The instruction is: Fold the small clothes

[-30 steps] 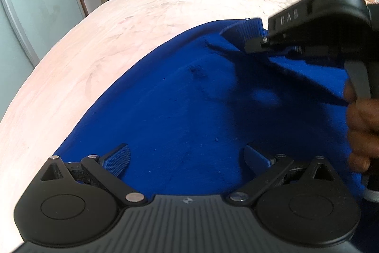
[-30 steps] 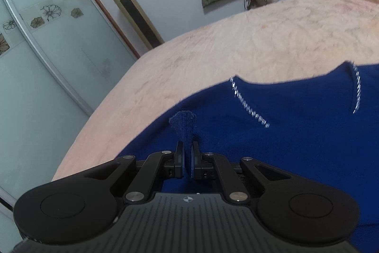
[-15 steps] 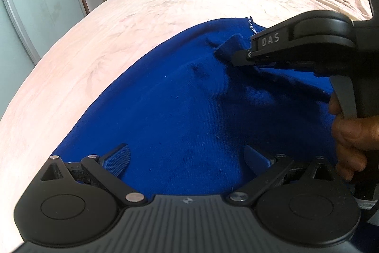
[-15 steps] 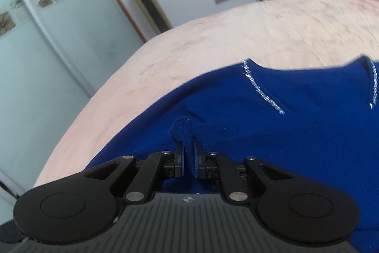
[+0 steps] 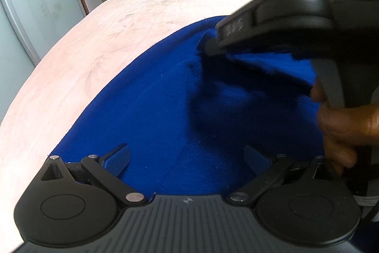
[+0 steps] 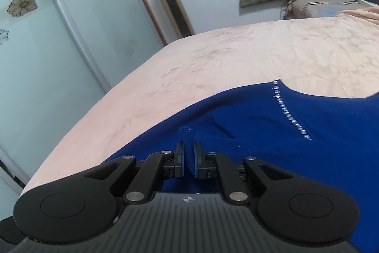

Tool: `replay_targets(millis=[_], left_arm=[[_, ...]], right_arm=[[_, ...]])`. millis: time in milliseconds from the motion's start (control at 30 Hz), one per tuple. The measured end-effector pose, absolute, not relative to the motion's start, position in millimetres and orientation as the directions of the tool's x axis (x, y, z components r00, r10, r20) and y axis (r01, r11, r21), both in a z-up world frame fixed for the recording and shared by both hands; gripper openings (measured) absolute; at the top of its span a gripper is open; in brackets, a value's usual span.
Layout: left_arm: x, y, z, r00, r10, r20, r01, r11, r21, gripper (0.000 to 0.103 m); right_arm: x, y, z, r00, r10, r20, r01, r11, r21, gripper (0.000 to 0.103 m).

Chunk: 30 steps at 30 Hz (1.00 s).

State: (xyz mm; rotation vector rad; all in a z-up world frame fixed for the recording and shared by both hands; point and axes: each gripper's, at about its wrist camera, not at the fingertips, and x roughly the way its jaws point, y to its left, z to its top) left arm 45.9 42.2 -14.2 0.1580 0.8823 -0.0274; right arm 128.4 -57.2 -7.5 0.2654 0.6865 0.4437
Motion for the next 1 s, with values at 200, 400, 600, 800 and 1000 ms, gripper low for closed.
replay_targets(millis=[200, 400, 600, 800, 1000], left_arm=[[47, 45, -11, 0.637, 0.053, -0.769, 0.082, 0.987, 0.136, 0.103], [46, 46, -2, 0.662, 0.035, -0.749, 0.082, 0.990, 0.119, 0.103], [52, 25, -3, 0.664, 0.023, -0.747, 0.120, 0.983, 0.138, 0.103], [80, -2, 9, 0.739, 0.054, -0.672, 0.116, 0.972, 0.206, 0.103], [125, -20, -17, 0.683, 0.110, -0.722, 0.111, 0.961, 0.251, 0.103]], right_arm=[[116, -86, 3, 0.653, 0.523, -0.548, -0.323, 0.847, 0.423, 0.040], [79, -219, 28, 0.815, 0.290, -0.503, -0.056, 0.901, 0.429, 0.043], [36, -351, 23, 0.866, 0.053, -0.497, 0.250, 0.816, 0.522, 0.057], [38, -408, -33, 0.809, 0.223, -0.544, 0.320, 0.610, 0.725, 0.056], [58, -416, -48, 0.831, 0.262, -0.490, 0.289, 0.550, 0.784, 0.027]])
